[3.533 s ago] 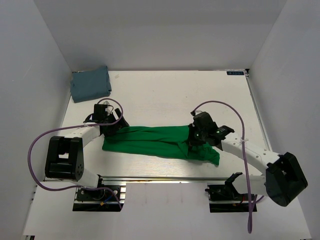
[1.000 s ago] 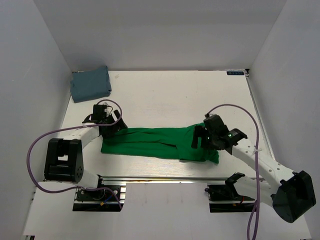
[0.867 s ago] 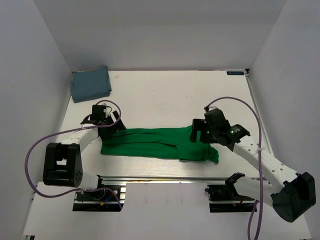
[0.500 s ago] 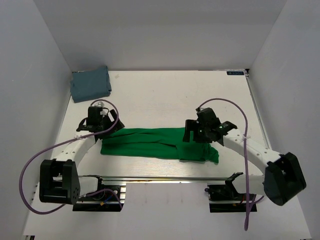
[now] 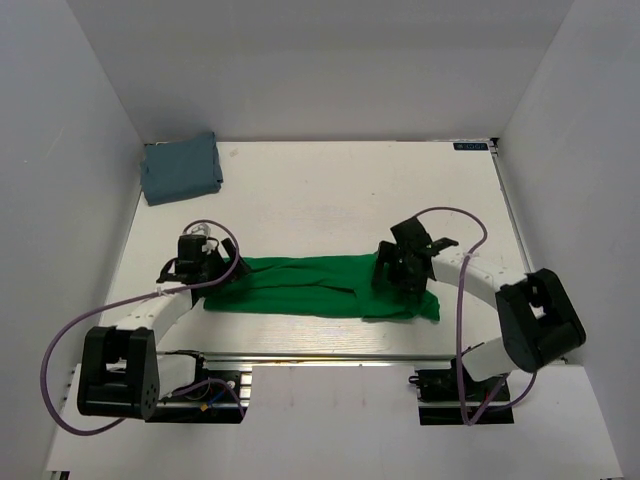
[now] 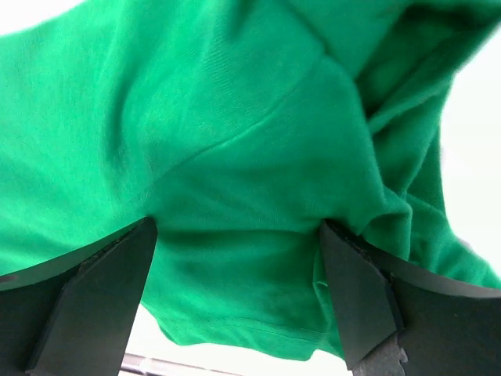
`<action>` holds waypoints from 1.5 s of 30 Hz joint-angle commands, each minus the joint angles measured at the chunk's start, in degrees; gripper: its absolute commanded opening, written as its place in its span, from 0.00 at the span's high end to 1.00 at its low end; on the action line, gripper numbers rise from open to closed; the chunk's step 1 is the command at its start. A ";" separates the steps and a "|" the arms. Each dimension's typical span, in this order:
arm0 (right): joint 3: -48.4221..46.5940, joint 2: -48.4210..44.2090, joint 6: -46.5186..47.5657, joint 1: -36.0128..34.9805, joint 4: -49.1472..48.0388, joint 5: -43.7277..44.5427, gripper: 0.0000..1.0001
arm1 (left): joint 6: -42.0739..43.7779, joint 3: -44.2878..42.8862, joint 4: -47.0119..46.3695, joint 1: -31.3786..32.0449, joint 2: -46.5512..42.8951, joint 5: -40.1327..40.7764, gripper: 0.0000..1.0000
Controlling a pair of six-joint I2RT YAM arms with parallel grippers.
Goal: Fold and stack the t-shirts
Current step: Rotate the tshirt 90 degrees
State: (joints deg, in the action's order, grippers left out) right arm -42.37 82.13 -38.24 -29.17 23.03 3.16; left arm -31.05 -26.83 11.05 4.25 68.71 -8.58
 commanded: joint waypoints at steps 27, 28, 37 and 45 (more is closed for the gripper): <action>-64.59 58.76 9.32 8.16 -7.73 -21.97 0.10 | -0.77 -6.72 -0.50 30.80 21.98 -17.70 0.00; -65.12 59.02 9.76 8.60 -7.47 -22.40 0.10 | -0.25 -8.48 -0.50 32.30 23.91 -17.70 0.00; -76.11 65.00 10.55 10.97 -3.25 -24.96 0.10 | 2.83 -21.68 10.54 45.93 33.42 -12.01 0.00; -78.57 64.39 11.43 12.47 -4.30 -20.04 0.10 | 3.54 -25.72 22.00 52.34 25.26 -6.64 0.00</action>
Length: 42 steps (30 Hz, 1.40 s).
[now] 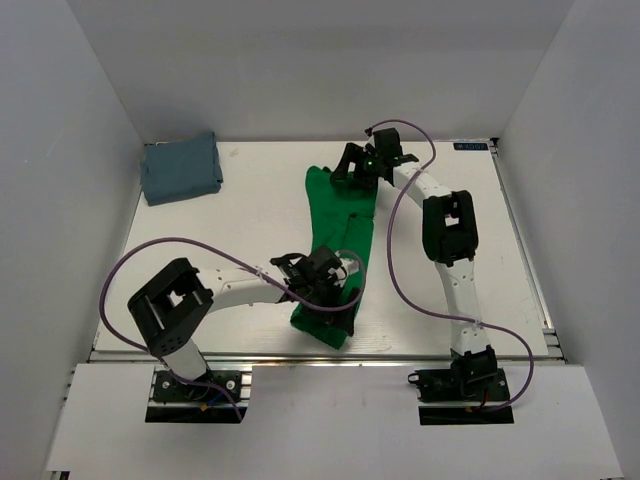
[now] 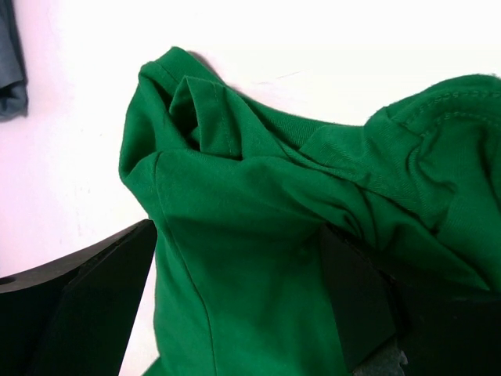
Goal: Fold and stack the t-shirts
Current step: Rotate the tshirt 90 degrees
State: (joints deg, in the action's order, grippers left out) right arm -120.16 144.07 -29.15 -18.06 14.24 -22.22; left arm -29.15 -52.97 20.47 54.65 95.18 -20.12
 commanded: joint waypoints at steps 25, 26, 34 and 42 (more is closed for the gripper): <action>19.18 -19.46 7.19 -10.32 10.10 29.68 0.10 | -8.46 -11.10 22.85 -9.29 -14.41 47.80 0.00; 19.00 -19.09 6.74 -10.67 10.80 30.73 0.10 | -8.47 -11.10 22.86 -10.35 -14.40 47.80 0.00; 15.06 -12.24 0.67 -10.68 17.30 37.77 0.10 | -7.33 -7.76 19.78 -19.13 -16.60 44.21 0.00; -4.02 3.31 2.69 -5.94 22.76 36.64 0.10 | -1.45 -3.19 12.41 -20.99 -15.65 32.63 0.00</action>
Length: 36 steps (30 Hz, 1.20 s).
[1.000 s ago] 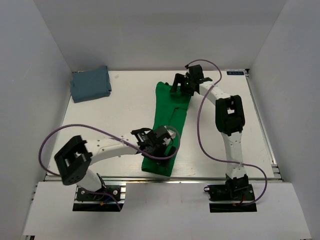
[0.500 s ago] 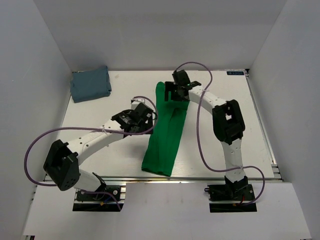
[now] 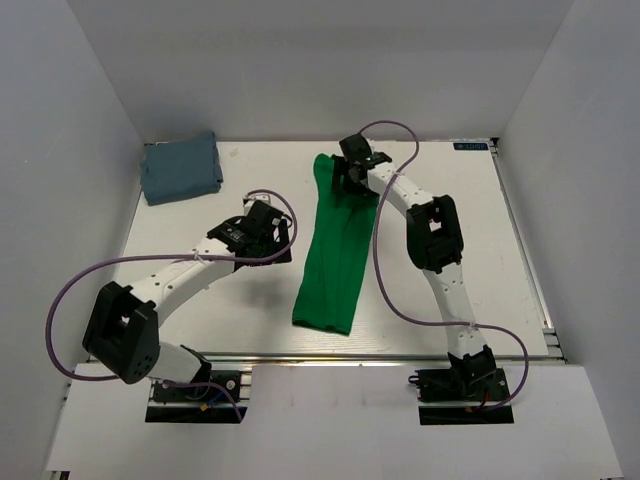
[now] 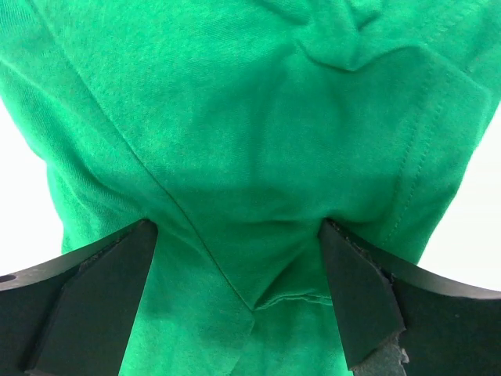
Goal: Fold and stack the t-shirts
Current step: Rotate the tshirt 90 degrees, then grab the bottom of the folded rectangular tshirt with both arms
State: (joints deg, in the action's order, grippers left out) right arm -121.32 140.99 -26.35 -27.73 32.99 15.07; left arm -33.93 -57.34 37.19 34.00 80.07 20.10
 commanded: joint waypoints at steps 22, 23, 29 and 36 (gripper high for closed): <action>35.88 -35.59 6.75 6.55 -15.66 -22.45 0.10 | 13.98 8.12 -20.31 3.35 6.32 -33.46 0.11; 45.98 -39.52 5.01 6.46 -18.11 -22.89 0.10 | 13.98 8.12 -20.31 4.05 7.19 -32.33 0.11; 67.93 -59.90 0.51 5.93 -20.69 -27.46 0.10 | 14.52 6.89 -17.86 6.08 9.93 -27.05 0.19; 81.23 -70.49 -1.07 4.00 -18.05 -35.71 0.10 | 12.31 6.90 -19.35 7.31 12.20 -25.20 0.28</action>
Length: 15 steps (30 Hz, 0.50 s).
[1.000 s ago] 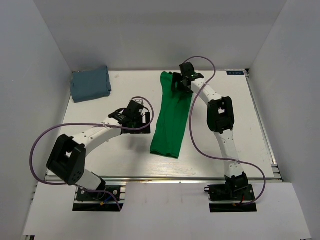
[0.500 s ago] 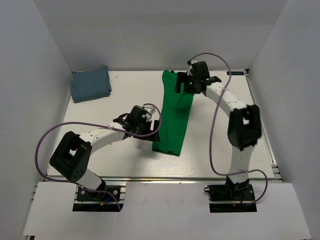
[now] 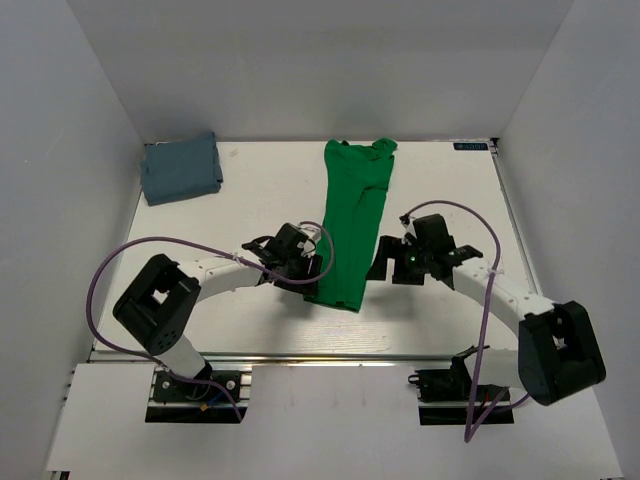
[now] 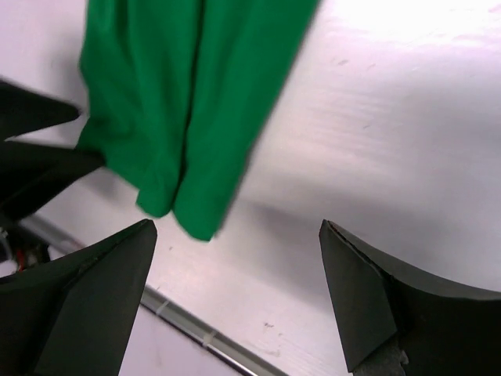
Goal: Fold and stack the t-shirts
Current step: Grab the bottom of the folded rectangular tshirt with both arms
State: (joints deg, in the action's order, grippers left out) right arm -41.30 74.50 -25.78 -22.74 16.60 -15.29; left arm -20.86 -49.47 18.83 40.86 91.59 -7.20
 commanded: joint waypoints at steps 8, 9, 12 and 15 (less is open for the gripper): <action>7.28 -0.42 -6.47 -4.76 -10.07 -10.01 0.10 | -2.34 -2.03 -0.99 1.50 1.75 3.33 0.38; 7.55 0.03 -8.30 -5.20 -10.62 -10.20 0.10 | -2.34 -2.03 -0.99 1.50 1.75 3.33 0.40; 9.04 2.31 -10.33 -6.87 -13.96 -9.76 0.10 | -2.34 -1.50 -0.99 1.50 1.75 3.33 0.53; 9.66 3.98 -12.00 -8.10 -15.80 -9.76 0.12 | -2.34 -1.50 -0.99 2.02 1.75 2.81 0.63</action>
State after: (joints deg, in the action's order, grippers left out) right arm -32.23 77.82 -34.48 -29.74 5.96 -23.38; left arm -23.16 -50.37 17.93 42.19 93.56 -4.91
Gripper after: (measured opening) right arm 0.886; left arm 0.391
